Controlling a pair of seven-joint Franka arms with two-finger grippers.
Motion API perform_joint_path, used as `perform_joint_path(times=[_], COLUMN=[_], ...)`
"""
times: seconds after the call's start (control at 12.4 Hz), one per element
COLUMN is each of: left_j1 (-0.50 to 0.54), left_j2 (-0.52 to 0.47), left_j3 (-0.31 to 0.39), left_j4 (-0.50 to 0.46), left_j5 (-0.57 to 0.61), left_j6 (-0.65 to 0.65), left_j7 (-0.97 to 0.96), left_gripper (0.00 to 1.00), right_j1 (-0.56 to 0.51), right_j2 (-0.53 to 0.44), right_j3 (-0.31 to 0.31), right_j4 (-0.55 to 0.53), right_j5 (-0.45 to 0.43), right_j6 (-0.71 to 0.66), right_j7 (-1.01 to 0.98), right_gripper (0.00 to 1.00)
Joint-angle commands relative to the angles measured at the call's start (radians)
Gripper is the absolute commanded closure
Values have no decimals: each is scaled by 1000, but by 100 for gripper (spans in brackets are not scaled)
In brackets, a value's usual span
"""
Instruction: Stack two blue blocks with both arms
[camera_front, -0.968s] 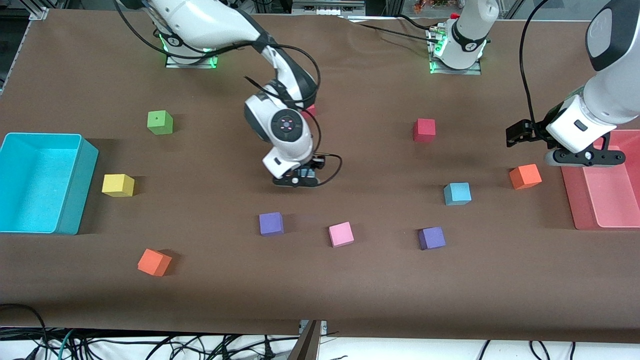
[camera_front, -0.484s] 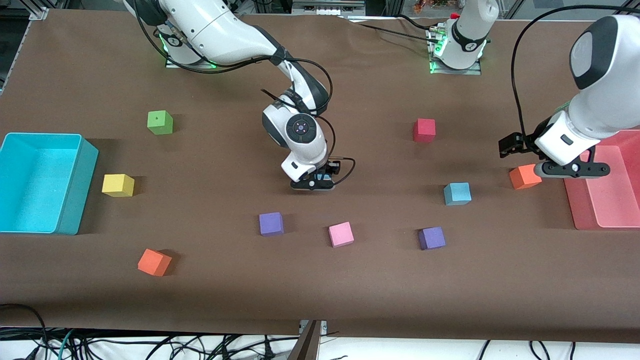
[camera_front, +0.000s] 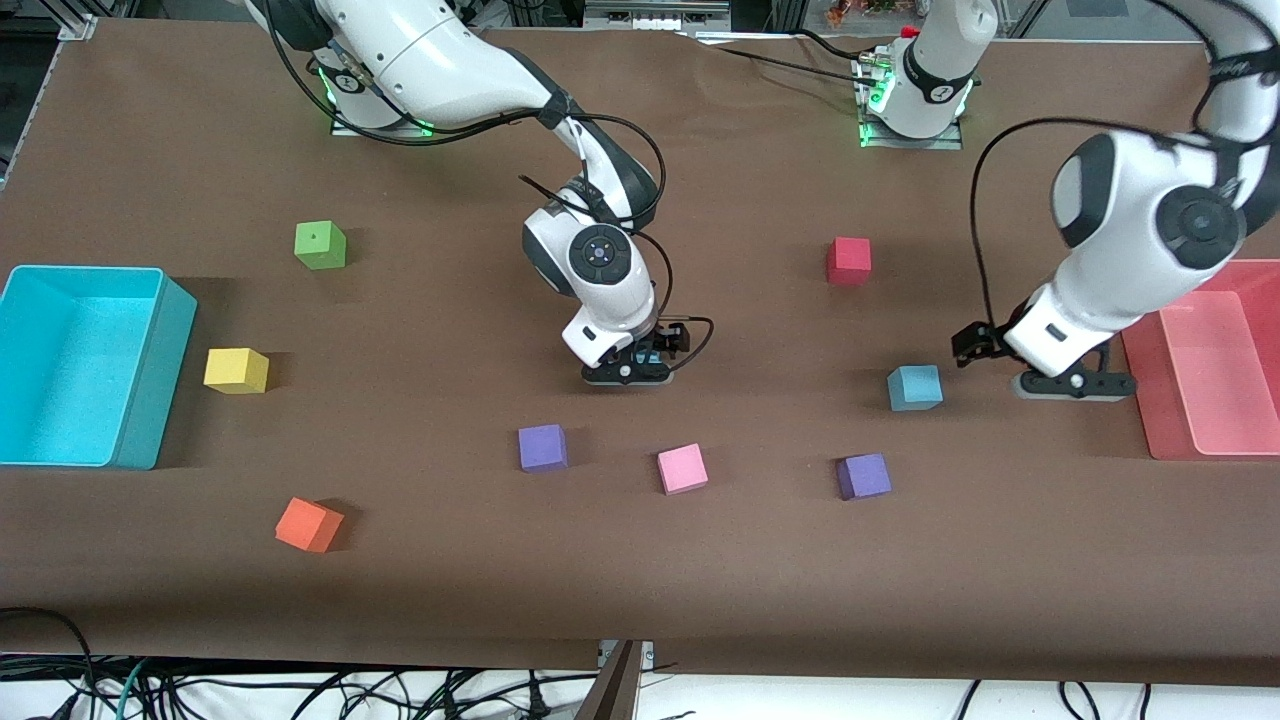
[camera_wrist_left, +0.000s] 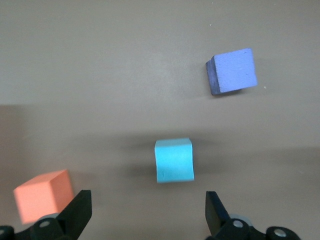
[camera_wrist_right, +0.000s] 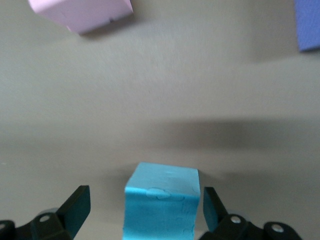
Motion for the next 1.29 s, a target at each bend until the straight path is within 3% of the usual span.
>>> perform_joint_path(times=[0.0, 0.24, 0.48, 0.73, 0.81, 0.97, 1.05, 1.21], left_j1=[-23, -32, -38, -44, -55, -66, -66, -63], left_j2=[82, 178, 236, 264, 277, 287, 278, 206], left_j3=[4, 4, 1, 1, 1, 1, 1, 2], left_j4=[-50, -52, -60, -74, -72, -72, -71, -64], left_j5=[10, -89, -99, -102, -133, -182, -182, -174], left_j6=[153, 223, 229, 252, 251, 250, 246, 228], left_j7=[-14, -3, 3, 2, -1, 0, 3, 8], left_gripper=[0, 0, 0, 1, 19, 81, 100, 100], right_j1=[-19, -69, -91, -92, -92, -95, -98, -95], right_j2=[-98, -216, -278, -324, -349, -413, -434, -438], right_j3=[-2, -8, -22, -68, -89, -103, -103, -99], right_j4=[-6, -8, -17, -115, -175, -338, -426, -546], right_j5=[6, 6, 16, 285, 346, 470, 561, 750], right_j6=[-81, -272, -457, -434, -390, -219, -110, 79], right_j7=[-28, -126, -353, -543, -636, -802, -899, -1158], right_gripper=[0, 0, 0, 0, 0, 0, 0, 0])
